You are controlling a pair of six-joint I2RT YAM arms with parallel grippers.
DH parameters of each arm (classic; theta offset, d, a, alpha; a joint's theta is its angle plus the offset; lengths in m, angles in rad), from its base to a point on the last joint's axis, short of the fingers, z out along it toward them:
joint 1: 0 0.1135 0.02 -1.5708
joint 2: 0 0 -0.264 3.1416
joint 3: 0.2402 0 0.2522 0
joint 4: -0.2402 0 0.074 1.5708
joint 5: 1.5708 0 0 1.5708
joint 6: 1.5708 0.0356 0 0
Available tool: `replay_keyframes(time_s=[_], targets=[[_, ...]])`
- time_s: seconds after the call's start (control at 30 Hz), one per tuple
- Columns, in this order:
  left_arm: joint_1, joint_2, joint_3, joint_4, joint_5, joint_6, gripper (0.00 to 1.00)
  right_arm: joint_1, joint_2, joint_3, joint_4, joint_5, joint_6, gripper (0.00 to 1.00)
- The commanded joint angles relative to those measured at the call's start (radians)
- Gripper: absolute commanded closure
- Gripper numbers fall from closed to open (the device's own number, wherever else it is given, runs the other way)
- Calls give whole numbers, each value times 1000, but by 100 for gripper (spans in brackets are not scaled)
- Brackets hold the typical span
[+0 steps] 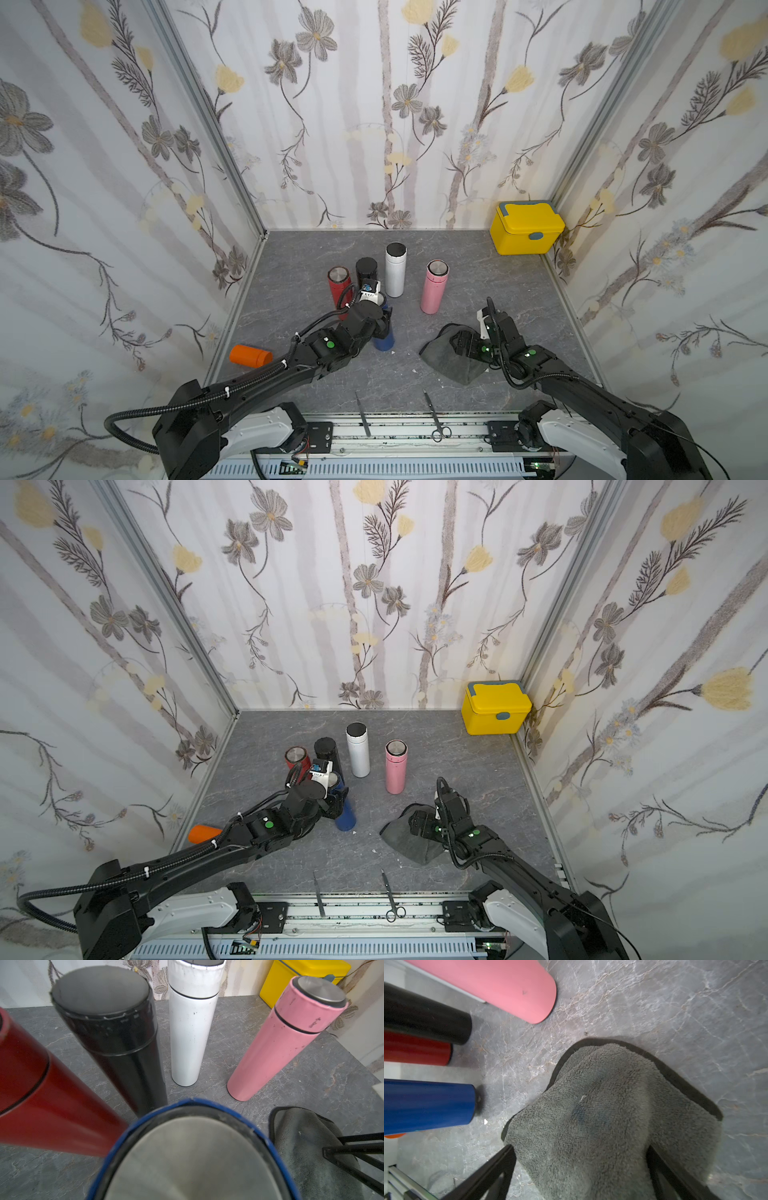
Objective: Wipe the surface of the thermos
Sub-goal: Pick up the thermos from the center of the board, then pick up the cleaning item at the center of the board.
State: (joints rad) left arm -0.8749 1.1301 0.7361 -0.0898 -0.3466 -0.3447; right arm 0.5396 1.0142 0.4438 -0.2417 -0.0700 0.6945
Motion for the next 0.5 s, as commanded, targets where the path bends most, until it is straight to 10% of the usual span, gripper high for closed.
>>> replay_keyframes(time_s=[0.0, 0.3, 0.47], targets=[[1, -19, 21, 2, 10, -17, 100, 62, 44, 47, -106, 154, -10, 2], [1, -60, 24, -19, 20, -23, 100, 230, 250, 85, -161, 265, 13, 2], [1, -67, 21, -4, 51, -27, 100, 235, 285, 32, -58, 230, 27, 25]])
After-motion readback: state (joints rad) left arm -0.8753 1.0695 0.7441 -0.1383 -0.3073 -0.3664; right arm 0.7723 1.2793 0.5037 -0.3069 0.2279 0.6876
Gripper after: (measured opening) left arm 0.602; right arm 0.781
